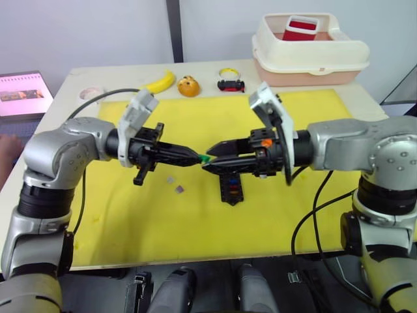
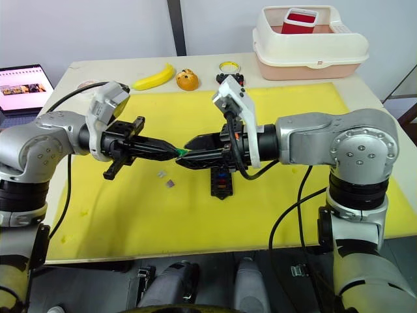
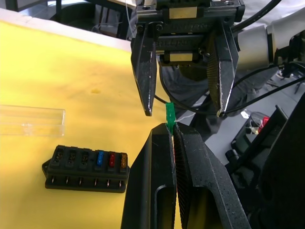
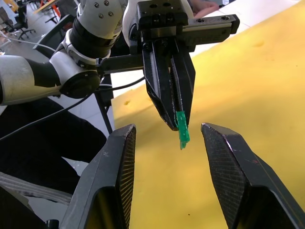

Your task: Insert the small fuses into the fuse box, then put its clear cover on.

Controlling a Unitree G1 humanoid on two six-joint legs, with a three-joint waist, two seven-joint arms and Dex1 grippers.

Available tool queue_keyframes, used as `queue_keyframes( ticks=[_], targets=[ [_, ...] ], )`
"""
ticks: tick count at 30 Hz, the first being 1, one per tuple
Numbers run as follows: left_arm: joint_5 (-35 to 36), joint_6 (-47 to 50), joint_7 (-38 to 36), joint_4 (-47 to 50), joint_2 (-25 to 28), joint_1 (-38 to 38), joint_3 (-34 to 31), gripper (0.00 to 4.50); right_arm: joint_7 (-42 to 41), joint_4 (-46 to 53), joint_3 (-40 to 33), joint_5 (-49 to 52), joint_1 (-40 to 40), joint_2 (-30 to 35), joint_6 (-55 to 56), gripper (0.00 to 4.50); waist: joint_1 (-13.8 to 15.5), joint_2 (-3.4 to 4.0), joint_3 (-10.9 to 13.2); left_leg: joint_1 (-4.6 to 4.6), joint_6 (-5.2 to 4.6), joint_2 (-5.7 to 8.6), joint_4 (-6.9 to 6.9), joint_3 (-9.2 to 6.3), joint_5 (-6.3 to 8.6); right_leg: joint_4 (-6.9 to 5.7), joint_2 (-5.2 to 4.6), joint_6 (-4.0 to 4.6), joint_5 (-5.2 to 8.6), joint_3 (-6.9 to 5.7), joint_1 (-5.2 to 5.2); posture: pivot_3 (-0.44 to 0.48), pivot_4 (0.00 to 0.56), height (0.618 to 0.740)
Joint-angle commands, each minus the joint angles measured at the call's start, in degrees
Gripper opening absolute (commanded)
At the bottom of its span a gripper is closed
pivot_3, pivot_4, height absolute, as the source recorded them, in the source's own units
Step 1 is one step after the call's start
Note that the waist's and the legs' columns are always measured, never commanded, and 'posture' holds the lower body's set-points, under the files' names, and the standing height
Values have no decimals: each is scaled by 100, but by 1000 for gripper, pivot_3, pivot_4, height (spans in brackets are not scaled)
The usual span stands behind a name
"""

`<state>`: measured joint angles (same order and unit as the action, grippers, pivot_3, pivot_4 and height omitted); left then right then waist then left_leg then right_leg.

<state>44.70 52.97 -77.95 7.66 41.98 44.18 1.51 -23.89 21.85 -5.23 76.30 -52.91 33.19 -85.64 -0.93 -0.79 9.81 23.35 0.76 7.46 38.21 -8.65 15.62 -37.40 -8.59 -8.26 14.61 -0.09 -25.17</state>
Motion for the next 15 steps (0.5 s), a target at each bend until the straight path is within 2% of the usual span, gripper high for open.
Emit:
queue_keyframes(
  ticks=[1,12,15],
  targets=[
    [132,-33,32,196,23,58,-83,0,18,73,-7,114,-89,98,113,2285,1,0,0,0,0,0,0,0,0,0,0,0,0,0,0,0,150,740],
    [126,-73,27,226,72,11,-30,0,14,56,56,132,-103,185,196,2285,0,0,0,0,0,0,0,0,0,0,0,0,0,0,0,0,150,740],
    [107,-97,19,230,89,-3,-19,0,2,48,80,144,-108,213,233,1471,1,0,0,0,0,0,0,0,0,0,0,0,0,0,0,0,150,740]
  ],
)
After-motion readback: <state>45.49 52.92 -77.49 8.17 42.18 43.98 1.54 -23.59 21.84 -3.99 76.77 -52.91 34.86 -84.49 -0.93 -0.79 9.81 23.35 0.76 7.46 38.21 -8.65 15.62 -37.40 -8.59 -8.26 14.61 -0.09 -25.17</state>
